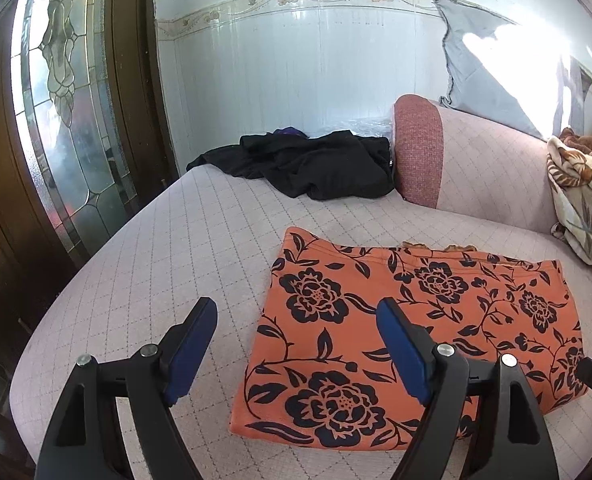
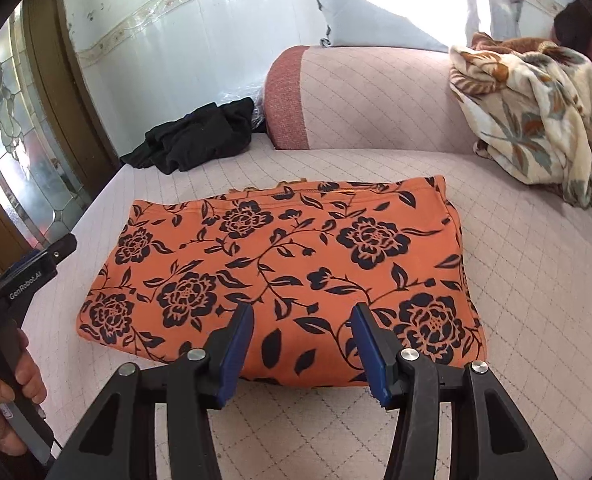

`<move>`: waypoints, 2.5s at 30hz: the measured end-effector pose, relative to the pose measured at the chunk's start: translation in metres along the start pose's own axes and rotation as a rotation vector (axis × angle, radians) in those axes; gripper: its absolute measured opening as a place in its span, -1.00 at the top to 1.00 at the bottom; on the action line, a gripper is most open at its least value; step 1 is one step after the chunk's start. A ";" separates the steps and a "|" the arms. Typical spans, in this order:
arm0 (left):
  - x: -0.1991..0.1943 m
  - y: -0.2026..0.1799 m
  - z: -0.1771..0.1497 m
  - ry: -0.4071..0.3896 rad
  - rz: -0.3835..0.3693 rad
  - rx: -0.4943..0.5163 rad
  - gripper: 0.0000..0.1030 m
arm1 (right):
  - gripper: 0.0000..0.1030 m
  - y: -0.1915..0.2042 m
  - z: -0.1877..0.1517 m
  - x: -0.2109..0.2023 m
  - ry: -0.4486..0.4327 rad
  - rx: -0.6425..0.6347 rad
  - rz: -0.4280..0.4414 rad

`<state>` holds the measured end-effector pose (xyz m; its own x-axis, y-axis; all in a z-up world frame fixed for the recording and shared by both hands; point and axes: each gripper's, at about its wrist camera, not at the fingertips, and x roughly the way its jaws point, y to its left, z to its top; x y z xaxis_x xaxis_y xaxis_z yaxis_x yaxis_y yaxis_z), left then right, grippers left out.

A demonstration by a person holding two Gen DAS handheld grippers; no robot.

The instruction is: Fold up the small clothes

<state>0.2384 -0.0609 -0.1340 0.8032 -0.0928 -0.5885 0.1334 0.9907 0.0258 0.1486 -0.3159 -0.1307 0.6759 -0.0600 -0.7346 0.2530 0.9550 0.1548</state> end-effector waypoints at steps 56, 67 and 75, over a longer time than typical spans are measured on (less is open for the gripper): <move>-0.020 -0.076 -0.026 0.004 -0.210 0.148 -0.60 | -0.06 -0.014 -0.006 0.049 0.008 0.063 -0.025; -0.018 -0.074 -0.026 0.005 -0.202 0.141 -0.60 | -0.06 -0.016 -0.005 0.047 -0.002 0.067 -0.030; -0.017 -0.075 -0.027 0.006 -0.200 0.147 -0.60 | -0.06 -0.015 -0.005 0.046 -0.006 0.059 -0.038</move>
<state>0.1989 -0.1310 -0.1474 0.7490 -0.2850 -0.5982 0.3728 0.9276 0.0249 0.1727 -0.3313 -0.1697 0.6689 -0.0979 -0.7369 0.3192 0.9331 0.1657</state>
